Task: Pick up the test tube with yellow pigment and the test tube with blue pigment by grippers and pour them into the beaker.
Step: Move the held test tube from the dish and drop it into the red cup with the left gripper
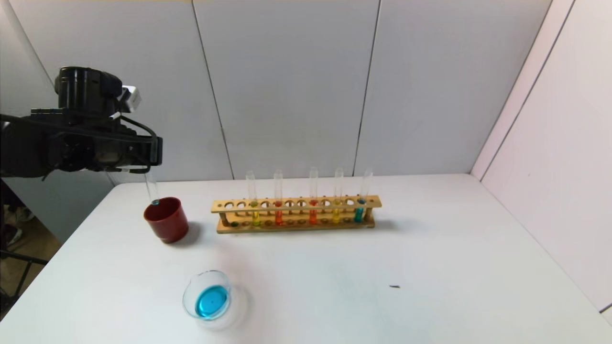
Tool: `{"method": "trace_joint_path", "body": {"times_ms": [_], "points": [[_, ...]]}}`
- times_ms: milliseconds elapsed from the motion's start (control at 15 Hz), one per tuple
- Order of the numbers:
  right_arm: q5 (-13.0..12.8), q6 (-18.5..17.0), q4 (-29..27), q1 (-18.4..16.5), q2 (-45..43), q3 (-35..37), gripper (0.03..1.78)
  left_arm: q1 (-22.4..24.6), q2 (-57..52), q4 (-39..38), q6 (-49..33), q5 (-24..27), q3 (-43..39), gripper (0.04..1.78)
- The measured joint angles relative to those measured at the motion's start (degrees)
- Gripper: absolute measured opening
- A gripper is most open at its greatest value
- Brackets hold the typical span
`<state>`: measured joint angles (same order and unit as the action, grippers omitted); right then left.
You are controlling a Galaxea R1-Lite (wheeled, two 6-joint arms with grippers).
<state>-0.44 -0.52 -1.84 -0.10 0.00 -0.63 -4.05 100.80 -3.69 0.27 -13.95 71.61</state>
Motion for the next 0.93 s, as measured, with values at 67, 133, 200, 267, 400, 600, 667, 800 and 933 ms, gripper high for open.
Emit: {"method": "trace_joint_path", "body": {"times_ms": [67,133,200,267,400,600,667,800,933], "points": [[0.0,0.0,0.0,0.0,0.0,0.0,1.7,0.22,0.99,-0.62,0.02,0.0,0.39,0.31],[0.0,0.0,0.0,0.0,0.0,0.0,1.7,0.52,2.12,-1.18,0.0,0.0,1.13,0.31],[0.0,0.0,0.0,0.0,0.0,0.0,1.7,0.67,3.05,-1.54,0.0,0.0,1.66,0.31],[0.0,0.0,0.0,0.02,0.0,0.0,1.7,0.69,3.72,-1.51,-0.02,-0.02,1.84,0.31],[0.0,0.0,0.0,0.02,0.0,0.0,1.7,0.69,4.82,-1.54,-0.2,-0.02,1.85,0.31],[0.0,0.0,0.0,0.02,0.0,0.0,1.7,0.72,5.64,-1.68,-0.51,0.12,0.24,0.31],[0.0,0.0,0.0,0.02,0.0,0.0,1.7,0.67,5.78,-1.71,-0.62,0.09,-0.48,0.31],[0.02,0.0,0.0,0.0,0.0,0.0,1.7,0.59,5.81,-3.11,-0.65,0.2,-1.99,0.31],[0.0,0.0,0.02,0.0,0.0,0.0,1.7,0.52,5.81,-5.14,-0.65,0.22,-3.56,0.31]]}}
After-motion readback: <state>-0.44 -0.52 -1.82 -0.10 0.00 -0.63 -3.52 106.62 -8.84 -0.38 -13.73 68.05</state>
